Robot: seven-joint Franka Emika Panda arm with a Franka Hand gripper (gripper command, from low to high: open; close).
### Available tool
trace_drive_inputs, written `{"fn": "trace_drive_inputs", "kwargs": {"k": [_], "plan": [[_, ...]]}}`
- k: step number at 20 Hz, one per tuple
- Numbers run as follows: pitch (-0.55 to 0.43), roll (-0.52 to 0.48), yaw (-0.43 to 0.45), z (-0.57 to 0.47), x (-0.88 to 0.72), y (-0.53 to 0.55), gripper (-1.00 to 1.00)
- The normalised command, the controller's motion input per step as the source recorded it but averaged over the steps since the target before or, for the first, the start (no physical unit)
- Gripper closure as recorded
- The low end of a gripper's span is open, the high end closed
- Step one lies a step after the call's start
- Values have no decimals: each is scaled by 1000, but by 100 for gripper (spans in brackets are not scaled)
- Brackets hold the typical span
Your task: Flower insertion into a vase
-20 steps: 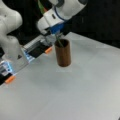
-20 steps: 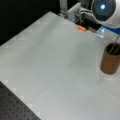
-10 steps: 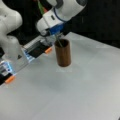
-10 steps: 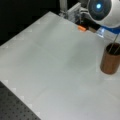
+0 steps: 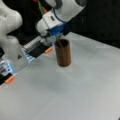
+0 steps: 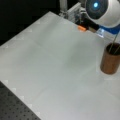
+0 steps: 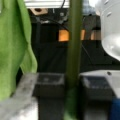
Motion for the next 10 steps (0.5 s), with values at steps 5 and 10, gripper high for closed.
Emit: {"fn": "trace_drive_inputs", "kwargs": {"k": [5,10], "plan": [[182,-105,9,-30,368,92,-100],[189,-88,-15,-10,364,99,-100]]}}
